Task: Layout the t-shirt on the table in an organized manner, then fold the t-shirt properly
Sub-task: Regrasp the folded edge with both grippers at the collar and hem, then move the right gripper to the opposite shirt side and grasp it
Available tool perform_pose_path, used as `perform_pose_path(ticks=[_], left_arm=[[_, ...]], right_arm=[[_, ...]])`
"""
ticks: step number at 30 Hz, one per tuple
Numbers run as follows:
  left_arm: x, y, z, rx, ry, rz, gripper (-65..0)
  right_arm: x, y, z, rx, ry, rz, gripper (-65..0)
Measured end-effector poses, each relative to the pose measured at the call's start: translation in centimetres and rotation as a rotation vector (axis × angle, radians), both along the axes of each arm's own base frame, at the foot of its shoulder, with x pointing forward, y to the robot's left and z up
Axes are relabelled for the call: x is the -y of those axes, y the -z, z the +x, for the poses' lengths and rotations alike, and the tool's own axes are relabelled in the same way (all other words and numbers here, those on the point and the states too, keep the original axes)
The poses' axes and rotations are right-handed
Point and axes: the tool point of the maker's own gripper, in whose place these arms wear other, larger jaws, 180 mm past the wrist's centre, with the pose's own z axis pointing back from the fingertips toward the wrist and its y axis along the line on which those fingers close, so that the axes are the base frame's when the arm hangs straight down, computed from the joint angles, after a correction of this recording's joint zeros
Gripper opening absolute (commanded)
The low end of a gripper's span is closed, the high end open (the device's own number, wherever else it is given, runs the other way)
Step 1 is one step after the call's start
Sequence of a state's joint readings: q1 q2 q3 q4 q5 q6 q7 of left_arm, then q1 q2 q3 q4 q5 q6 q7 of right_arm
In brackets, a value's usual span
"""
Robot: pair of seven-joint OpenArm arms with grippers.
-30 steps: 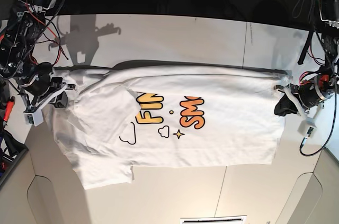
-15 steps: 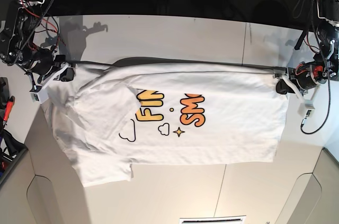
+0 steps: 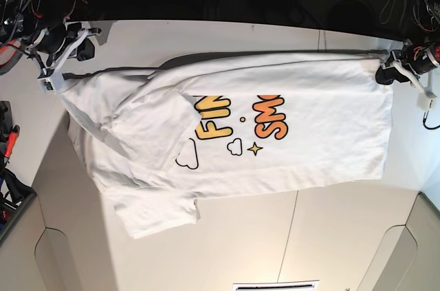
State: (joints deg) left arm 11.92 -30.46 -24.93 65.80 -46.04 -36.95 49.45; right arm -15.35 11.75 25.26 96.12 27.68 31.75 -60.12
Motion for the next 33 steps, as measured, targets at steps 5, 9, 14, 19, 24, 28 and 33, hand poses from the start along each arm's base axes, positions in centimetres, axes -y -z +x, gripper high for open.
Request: perform_pose_path(ticks=[5, 9, 14, 19, 24, 28, 33], left_arm=[[-0.8, -0.5, 0.3, 0.010, -0.023, 0.006, -65.0], [-0.8, -0.5, 0.5, 0.014, -0.023, 0.004, -65.0], [-0.5, -0.8, 0.8, 0.031, -0.015, -0.010, -65.0], [-0.5, -0.8, 0.9, 0.034, -0.016, -0.012, -65.0], [-0.5, -0.8, 0.9, 0.035, -0.017, -0.013, -65.0], [-0.5, -0.8, 0.9, 0.033, -0.016, -0.012, -65.0], [-0.5, -0.8, 0.9, 0.034, -0.017, -0.012, -65.0]], right_arm=[[-0.5, -1.7, 2.9, 0.166, 0.046, 0.058, -65.0], [0.1, -3.7, 7.0, 0.277, 0.047, 0.013, -65.0], [0.1, -1.9, 10.1, 0.244, 0.057, -0.017, -65.0], [-0.4, 2.3, 8.5, 0.107, 0.083, 0.041, -65.0], [-0.3, 3.0, 6.8, 0.086, 0.085, 0.039, -65.0], [0.1, 3.3, 5.7, 0.075, 0.084, 0.046, -65.0], [1.0, 3.6, 4.2, 0.037, 0.080, 0.036, -65.0]])
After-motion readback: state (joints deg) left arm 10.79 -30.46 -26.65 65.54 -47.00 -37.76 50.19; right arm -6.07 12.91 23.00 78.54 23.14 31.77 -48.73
